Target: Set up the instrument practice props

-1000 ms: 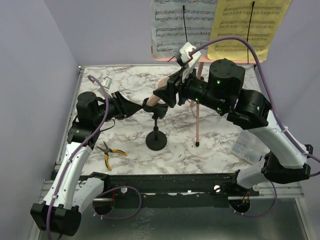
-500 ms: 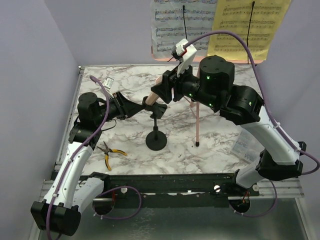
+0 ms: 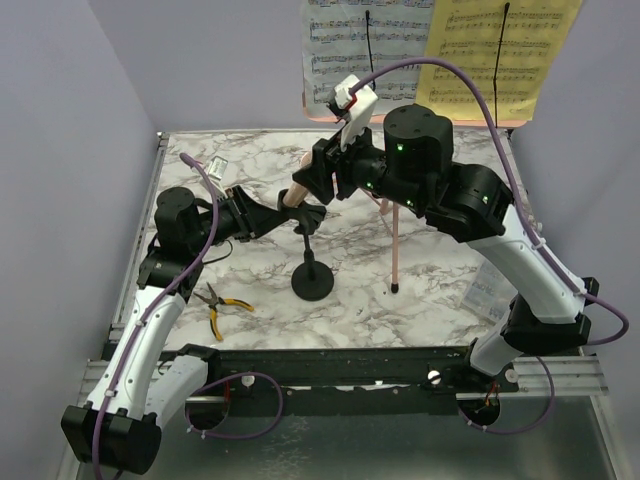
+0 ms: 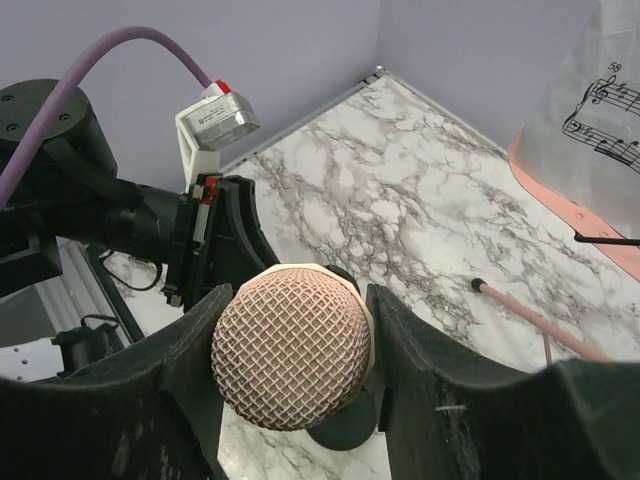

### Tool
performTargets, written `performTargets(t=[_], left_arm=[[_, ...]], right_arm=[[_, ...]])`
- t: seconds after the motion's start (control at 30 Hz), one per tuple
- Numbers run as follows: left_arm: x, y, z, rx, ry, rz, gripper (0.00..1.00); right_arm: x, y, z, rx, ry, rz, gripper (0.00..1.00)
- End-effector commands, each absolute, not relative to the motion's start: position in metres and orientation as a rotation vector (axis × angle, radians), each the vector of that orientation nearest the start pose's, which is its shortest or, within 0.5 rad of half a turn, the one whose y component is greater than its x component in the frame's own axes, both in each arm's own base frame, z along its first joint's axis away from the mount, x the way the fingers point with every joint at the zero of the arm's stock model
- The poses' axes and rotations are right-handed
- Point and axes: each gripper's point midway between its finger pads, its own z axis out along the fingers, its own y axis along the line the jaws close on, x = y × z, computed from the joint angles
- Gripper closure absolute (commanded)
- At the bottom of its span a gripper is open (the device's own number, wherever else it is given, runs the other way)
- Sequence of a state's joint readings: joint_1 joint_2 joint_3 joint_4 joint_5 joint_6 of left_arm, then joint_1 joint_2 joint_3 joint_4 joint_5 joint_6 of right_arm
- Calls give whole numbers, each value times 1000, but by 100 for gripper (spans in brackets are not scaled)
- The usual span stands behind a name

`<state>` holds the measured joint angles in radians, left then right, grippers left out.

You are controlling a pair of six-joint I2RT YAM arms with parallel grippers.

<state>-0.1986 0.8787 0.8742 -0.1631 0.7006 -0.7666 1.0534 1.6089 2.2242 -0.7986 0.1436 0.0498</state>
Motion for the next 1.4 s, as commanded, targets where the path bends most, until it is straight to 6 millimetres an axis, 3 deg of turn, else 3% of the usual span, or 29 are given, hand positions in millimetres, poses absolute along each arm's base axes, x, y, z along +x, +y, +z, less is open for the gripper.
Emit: performTargets(t=[0.0, 0.1, 0.43, 0.57, 0.8, 1.03, 1.13, 1.2, 1.37], left_arm=[[234, -192, 330, 116, 1835, -1329, 64], [230, -191, 345, 152, 1791, -1311, 64], [220, -182, 382, 184, 1669, -1242, 63], [216, -180, 401, 238, 1603, -1198, 54], [218, -186, 437, 340, 1476, -1190, 39], [220, -188, 453, 407, 1360, -1153, 36], [220, -188, 459, 456, 1308, -1106, 33], [221, -192, 460, 503, 1278, -1085, 31], [222, -212, 455, 651, 1261, -1110, 29]], right_arm=[[225, 355, 442, -913, 1740, 605, 83], [225, 360, 449, -903, 1703, 638, 70], [238, 378, 473, -780, 1609, 704, 64], [239, 381, 475, -784, 1614, 701, 63], [238, 386, 485, -756, 1590, 746, 52], [239, 388, 495, -713, 1566, 776, 47], [237, 388, 497, -709, 1558, 794, 48], [235, 390, 496, -719, 1558, 808, 55], [231, 394, 494, -742, 1561, 836, 62]])
